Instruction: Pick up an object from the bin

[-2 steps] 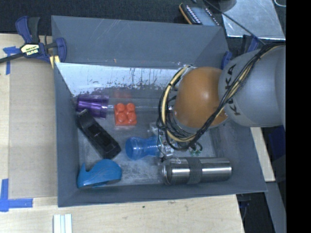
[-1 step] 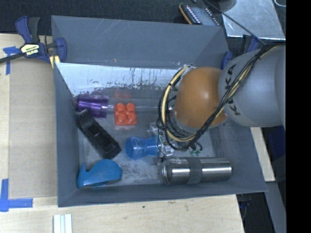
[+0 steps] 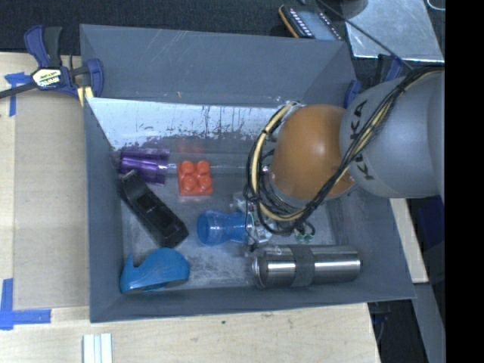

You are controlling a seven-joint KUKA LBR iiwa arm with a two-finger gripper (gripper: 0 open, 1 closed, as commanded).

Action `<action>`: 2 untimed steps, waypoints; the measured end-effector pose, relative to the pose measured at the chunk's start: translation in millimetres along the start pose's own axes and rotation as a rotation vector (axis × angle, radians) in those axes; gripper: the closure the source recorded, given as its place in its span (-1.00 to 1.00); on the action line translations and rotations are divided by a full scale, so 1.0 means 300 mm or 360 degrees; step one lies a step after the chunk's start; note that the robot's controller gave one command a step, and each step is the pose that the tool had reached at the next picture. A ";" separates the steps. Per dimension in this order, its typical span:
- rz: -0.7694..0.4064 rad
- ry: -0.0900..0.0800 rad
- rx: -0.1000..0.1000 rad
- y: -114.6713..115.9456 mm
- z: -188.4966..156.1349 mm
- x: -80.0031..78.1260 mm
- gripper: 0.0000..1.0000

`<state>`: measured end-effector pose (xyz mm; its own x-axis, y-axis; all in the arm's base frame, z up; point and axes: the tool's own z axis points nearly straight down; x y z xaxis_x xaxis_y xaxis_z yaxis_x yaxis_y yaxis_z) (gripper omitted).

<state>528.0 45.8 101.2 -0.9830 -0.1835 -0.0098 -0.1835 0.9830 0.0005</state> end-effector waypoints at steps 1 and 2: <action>0.0000 0.0000 0.0000 0.000 0.000 0.000 1.00; 0.0000 0.0001 0.0000 0.000 0.000 0.000 1.00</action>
Offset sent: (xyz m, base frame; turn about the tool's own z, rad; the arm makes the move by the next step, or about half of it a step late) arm 0.0000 0.0000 0.0000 0.0000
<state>527.9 45.6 101.1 -0.9830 -0.1832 -0.0094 -0.1832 0.9831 0.0005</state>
